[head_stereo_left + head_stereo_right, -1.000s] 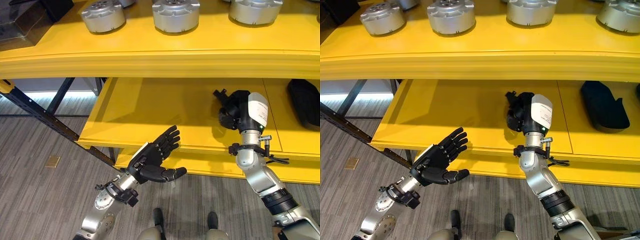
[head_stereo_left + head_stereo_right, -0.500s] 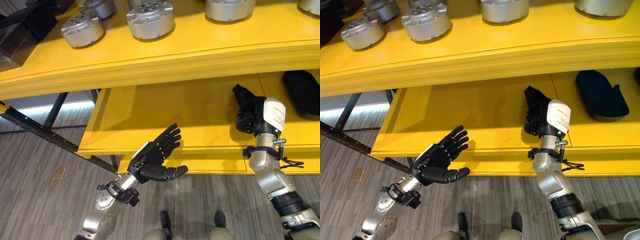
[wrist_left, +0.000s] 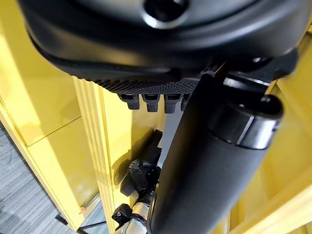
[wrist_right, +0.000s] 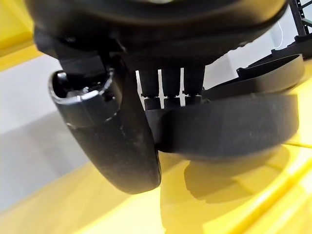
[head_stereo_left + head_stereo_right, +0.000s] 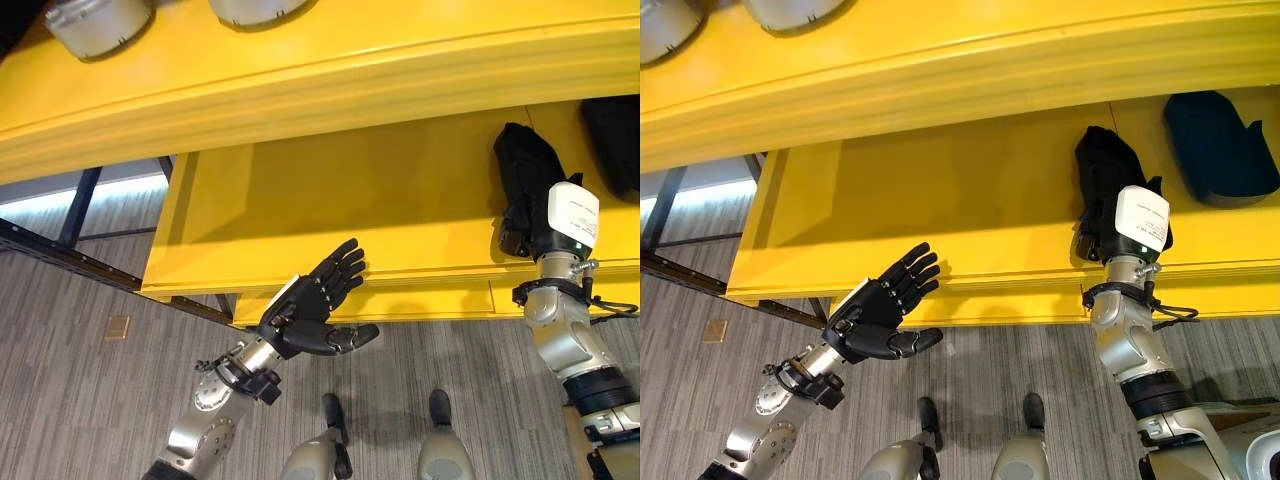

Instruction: Move parts from the plastic box to the shelf.

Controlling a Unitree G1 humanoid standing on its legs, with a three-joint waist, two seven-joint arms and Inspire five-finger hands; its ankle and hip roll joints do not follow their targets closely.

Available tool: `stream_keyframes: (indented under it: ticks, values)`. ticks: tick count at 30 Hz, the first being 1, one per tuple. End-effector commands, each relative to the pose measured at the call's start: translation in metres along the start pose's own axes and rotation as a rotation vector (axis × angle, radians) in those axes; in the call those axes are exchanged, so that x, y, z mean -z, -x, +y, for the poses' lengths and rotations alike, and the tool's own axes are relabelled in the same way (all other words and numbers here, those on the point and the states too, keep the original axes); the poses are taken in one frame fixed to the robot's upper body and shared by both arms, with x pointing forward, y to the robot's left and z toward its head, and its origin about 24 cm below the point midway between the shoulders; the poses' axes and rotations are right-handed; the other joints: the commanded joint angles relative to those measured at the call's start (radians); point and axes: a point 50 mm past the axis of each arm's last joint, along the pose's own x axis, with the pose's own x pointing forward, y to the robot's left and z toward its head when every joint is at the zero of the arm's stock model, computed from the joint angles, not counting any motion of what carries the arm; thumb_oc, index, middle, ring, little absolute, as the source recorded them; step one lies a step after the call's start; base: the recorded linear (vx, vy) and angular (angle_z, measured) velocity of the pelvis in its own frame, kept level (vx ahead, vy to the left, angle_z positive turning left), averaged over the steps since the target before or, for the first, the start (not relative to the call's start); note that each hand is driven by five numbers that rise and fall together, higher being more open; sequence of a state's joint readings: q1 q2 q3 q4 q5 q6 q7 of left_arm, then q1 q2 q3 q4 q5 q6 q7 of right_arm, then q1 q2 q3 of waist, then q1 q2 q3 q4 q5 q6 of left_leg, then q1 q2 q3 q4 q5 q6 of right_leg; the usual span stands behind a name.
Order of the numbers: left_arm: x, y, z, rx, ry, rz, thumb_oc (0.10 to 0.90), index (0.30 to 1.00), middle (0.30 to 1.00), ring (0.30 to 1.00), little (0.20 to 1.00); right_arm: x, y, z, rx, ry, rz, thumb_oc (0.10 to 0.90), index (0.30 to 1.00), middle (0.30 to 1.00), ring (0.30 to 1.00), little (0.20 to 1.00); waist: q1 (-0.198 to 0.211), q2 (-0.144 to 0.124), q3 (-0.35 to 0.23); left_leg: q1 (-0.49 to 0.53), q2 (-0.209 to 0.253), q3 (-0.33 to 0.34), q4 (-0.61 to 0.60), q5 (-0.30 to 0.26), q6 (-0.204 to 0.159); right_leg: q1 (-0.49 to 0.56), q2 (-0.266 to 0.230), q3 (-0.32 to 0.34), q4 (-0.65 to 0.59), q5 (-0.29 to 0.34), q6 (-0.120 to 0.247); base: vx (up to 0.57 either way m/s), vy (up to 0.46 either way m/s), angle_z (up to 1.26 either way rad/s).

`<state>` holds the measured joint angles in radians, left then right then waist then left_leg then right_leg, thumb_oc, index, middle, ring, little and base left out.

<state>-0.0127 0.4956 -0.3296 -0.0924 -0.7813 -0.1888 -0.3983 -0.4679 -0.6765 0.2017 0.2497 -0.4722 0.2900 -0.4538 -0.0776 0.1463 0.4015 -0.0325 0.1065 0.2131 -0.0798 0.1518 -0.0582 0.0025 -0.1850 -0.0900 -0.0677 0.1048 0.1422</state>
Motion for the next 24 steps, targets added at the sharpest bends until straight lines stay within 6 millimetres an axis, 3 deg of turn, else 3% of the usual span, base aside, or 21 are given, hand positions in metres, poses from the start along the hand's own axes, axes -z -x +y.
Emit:
stream_keyframes:
  ticks: [1, 14, 24]
  values:
    - [-0.044, -0.018, -0.017, 0.134, -0.073, -0.199, 0.9, 1.0, 1.0, 1.0, 1.0, -0.055, -0.044, -0.065, 0.291, 0.027, -0.248, 0.4, 0.3, 0.3, 0.3, 0.3, 0.046, -0.023, -0.054, 0.004, 0.021, -0.079, 0.062, -0.084, -0.011, -0.081, 0.06, 0.025, 0.244, -0.176, -0.088, -0.09, -0.043, 0.01]
    - [-0.061, -0.027, -0.017, 0.17, -0.146, -0.212, 0.9, 1.0, 1.0, 1.0, 1.0, -0.086, -0.064, -0.098, 0.38, 0.073, -0.328, 0.4, 0.3, 0.3, 0.3, 0.3, 0.092, -0.023, 0.022, -0.096, 0.019, -0.112, 0.074, -0.066, -0.015, -0.163, 0.065, 0.004, 0.286, -0.196, -0.093, -0.05, -0.061, 0.03]
    - [-0.069, -0.033, -0.018, 0.194, -0.195, -0.198, 0.9, 1.0, 1.0, 1.0, 1.0, -0.09, -0.085, -0.115, 0.445, 0.062, -0.203, 0.4, 0.3, 0.3, 0.3, 0.3, 0.144, -0.033, 0.068, -0.188, 0.005, -0.147, 0.114, -0.068, -0.008, -0.235, 0.074, -0.01, 0.346, -0.217, -0.101, -0.01, -0.075, 0.1]
